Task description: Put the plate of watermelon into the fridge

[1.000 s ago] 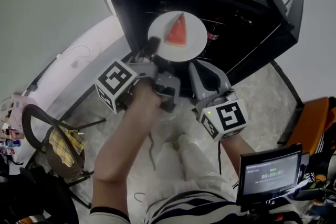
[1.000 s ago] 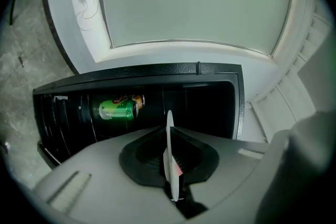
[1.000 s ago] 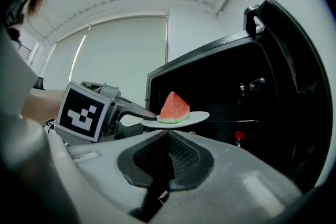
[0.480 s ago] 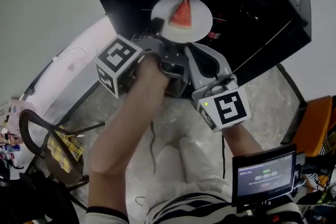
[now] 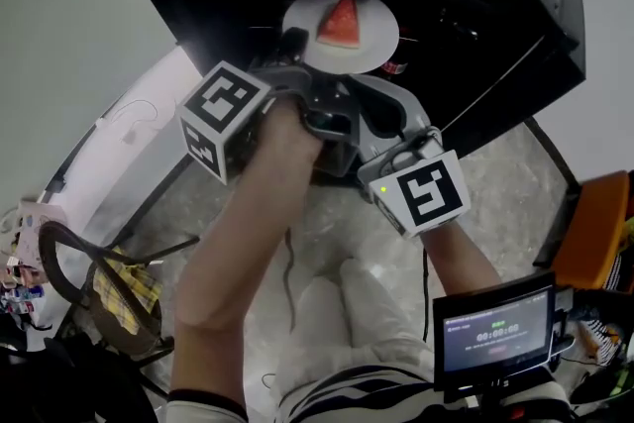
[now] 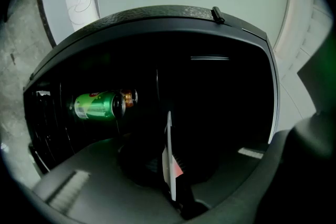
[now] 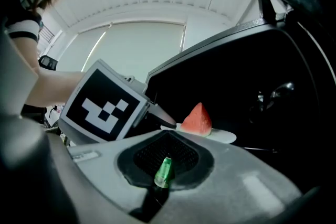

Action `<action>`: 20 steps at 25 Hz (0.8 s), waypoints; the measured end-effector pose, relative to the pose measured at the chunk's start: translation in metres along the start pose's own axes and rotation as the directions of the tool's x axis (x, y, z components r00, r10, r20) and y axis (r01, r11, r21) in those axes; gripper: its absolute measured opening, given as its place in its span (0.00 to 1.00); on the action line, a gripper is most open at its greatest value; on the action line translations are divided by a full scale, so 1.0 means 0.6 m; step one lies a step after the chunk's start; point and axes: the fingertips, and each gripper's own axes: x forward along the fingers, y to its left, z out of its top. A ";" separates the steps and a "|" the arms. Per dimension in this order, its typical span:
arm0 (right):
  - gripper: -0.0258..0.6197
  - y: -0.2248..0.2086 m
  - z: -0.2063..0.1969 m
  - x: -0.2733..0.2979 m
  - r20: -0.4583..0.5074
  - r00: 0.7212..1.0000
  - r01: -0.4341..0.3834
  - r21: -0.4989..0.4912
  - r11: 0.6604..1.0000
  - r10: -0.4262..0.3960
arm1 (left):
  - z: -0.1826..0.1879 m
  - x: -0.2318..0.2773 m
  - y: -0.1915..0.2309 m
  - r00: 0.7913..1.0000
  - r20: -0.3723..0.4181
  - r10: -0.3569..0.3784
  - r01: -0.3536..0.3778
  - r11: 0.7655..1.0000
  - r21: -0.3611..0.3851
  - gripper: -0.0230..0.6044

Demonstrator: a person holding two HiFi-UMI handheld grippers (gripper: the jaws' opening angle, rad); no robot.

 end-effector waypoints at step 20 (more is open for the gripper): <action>0.04 -0.025 0.002 0.044 -0.031 0.996 0.090 0.078 0.993 -0.088 | -0.013 -0.083 -0.068 0.965 -0.156 -0.211 0.223 0.346 0.911 0.22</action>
